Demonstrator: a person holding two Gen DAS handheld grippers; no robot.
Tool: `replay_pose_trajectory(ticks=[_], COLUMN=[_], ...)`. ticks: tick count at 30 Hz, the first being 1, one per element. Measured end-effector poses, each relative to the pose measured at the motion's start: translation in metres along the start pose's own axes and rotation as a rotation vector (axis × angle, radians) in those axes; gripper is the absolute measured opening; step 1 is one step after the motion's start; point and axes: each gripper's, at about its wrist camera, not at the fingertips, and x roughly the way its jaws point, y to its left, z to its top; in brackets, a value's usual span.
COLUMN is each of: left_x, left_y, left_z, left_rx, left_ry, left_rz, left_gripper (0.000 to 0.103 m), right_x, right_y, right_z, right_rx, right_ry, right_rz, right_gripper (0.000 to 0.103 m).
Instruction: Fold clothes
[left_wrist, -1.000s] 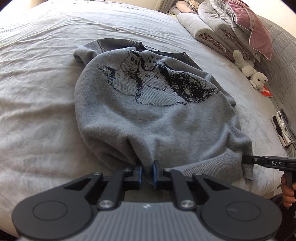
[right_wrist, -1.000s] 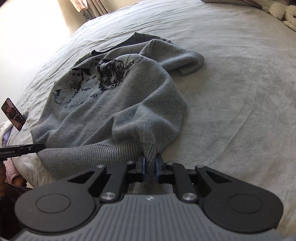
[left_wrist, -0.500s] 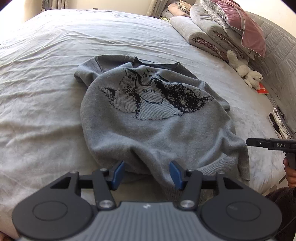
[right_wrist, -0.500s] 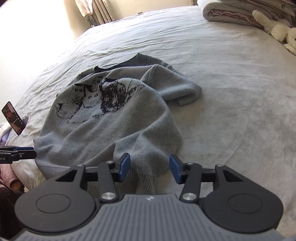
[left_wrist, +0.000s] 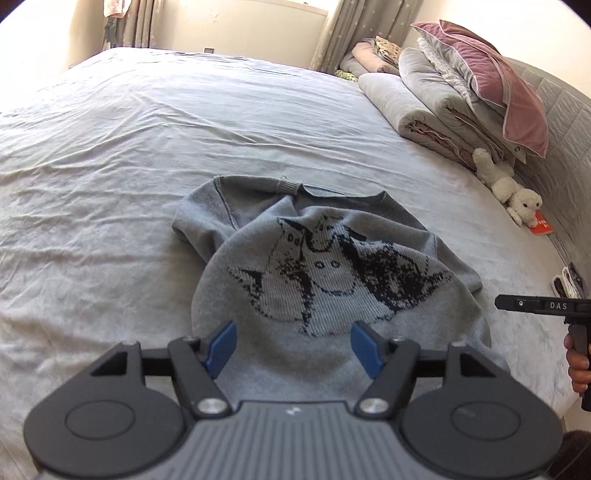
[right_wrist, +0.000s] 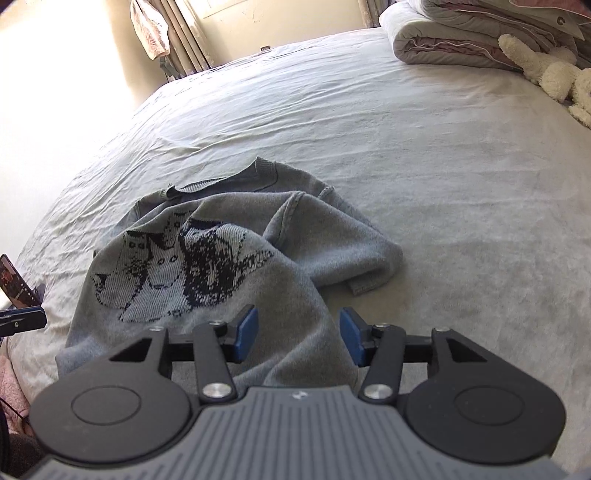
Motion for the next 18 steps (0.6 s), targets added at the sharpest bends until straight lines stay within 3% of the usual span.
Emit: replay_pose_trajectory(ticks=[10, 18], left_x=[0.057, 0.108], left_y=[0.036, 0.059], left_z=[0.040, 0.074], left_rx=[-0.006, 0.032], left_ry=[-0.048, -0.103], left_rz=[0.091, 0.159], left_gripper=[0.070, 0.069], right_x=[0.048, 0.093], right_y=[-0.004, -0.011], right_z=[0.041, 0.074], right_rx=[-0.011, -0.089], right_ry=[-0.010, -0.056], right_rz=[0.012, -0.044], right_gripper=[0.053, 0.053])
